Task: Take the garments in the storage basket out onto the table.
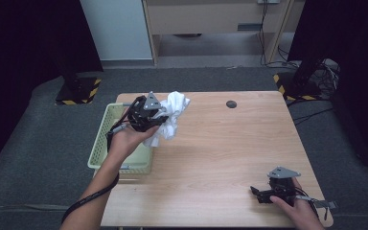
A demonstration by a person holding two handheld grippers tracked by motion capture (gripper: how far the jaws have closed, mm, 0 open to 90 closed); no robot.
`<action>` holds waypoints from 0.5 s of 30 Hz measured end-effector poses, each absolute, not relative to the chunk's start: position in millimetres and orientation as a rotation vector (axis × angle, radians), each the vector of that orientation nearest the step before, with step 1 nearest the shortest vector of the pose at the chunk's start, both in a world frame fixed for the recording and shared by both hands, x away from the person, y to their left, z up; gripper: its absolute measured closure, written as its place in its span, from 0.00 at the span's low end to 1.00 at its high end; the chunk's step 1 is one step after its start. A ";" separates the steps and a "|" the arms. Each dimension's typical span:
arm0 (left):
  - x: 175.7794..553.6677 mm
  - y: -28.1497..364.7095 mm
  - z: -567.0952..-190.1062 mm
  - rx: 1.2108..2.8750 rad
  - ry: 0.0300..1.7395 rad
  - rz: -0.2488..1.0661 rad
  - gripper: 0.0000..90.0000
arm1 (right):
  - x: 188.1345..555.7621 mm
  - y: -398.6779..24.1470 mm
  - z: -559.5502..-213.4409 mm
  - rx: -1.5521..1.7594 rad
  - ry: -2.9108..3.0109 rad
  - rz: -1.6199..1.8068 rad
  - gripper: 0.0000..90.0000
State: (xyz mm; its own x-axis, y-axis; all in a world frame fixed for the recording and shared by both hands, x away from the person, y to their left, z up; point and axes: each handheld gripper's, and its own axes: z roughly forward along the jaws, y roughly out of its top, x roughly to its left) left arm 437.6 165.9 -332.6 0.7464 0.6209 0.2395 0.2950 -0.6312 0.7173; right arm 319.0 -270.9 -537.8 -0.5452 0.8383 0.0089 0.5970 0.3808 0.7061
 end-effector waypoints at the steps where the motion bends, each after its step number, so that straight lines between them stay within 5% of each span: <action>1: 437.2 164.1 -332.6 2.269 0.682 0.622 0.82 | 319.0 -271.1 -537.8 1.248 2.297 0.954 0.01; 15: 432.1 131.8 -341.2 2.296 0.622 0.582 0.82 | 318.9 -271.1 -537.7 1.250 2.299 0.957 0.01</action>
